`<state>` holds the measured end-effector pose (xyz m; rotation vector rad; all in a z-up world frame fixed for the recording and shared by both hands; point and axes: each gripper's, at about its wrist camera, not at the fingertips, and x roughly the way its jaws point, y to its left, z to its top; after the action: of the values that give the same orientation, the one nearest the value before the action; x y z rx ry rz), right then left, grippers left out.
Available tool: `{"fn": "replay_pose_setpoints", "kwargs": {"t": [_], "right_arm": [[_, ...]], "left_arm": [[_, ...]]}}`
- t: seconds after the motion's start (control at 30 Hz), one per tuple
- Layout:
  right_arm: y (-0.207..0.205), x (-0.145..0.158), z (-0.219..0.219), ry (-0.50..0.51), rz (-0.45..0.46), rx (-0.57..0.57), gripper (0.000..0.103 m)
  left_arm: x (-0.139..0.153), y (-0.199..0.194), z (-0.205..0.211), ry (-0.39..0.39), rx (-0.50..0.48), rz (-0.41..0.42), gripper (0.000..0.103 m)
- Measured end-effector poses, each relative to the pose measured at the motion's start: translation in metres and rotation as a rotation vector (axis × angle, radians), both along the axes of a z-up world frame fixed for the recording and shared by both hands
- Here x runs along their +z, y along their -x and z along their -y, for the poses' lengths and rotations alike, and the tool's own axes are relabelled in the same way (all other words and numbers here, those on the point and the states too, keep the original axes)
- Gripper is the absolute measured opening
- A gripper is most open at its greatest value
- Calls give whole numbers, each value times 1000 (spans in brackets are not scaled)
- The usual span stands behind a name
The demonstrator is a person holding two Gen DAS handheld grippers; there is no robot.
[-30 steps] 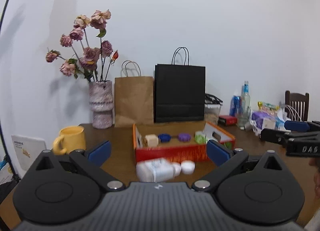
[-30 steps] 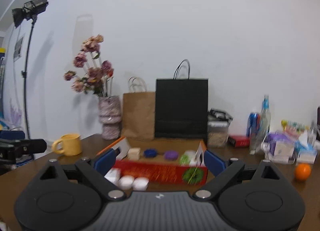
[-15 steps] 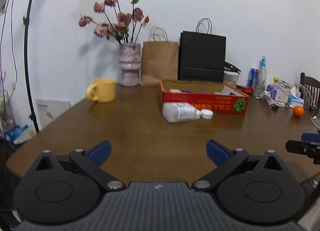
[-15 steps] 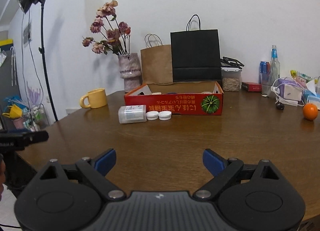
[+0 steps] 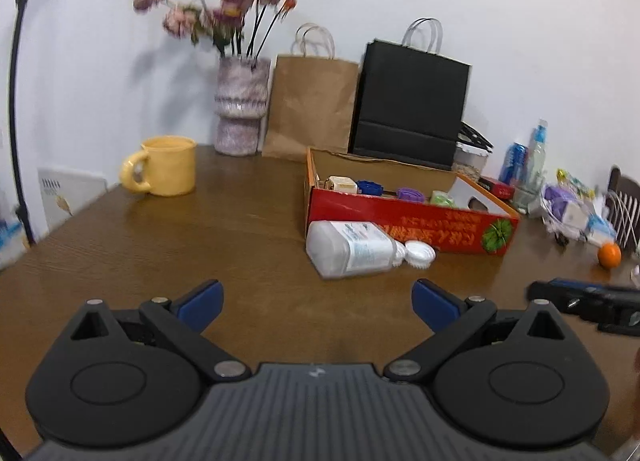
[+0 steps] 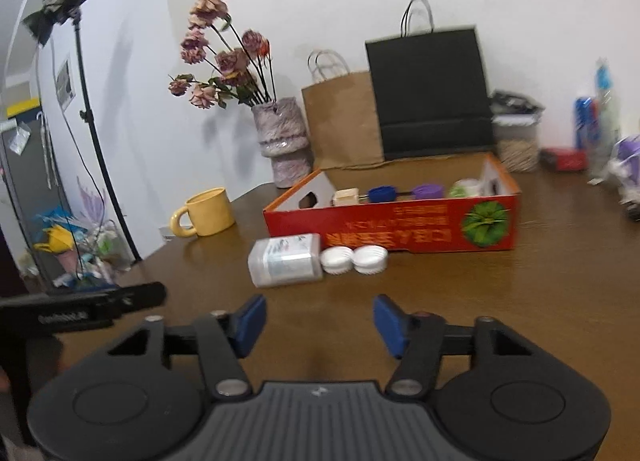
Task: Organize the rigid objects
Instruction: 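Grasp the white pill bottle with the left gripper, then carry the pill bottle over the box and lower it in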
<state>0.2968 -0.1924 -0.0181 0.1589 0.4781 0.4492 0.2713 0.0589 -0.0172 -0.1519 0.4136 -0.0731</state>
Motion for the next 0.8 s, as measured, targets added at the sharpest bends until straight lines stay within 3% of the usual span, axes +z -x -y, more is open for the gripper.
{"fn": "replay_pose_setpoints", "kwargs": {"t": [0.17, 0.3, 0.37, 0.4, 0.5, 0.8], "right_arm": [[-75, -4, -34, -20, -29, 58, 49], [-129, -15, -61, 5, -59, 76, 48], [-148, -24, -68, -1, -85, 100, 41], [-156, -29, -72, -10, -107, 109, 34], [-166, -42, -70, -110, -139, 126, 33], [-169, -45, -69, -144, -152, 129, 29]], "left_arm": [[-1, -70, -4, 55, 0, -21, 75], [-13, -125, -14, 165, -51, -152, 51], [-21, -140, -16, 188, -65, -188, 36], [-24, -144, -17, 207, -86, -176, 34], [-32, -146, -20, 270, -122, -159, 32], [-31, -144, -17, 247, -111, -139, 31]]}}
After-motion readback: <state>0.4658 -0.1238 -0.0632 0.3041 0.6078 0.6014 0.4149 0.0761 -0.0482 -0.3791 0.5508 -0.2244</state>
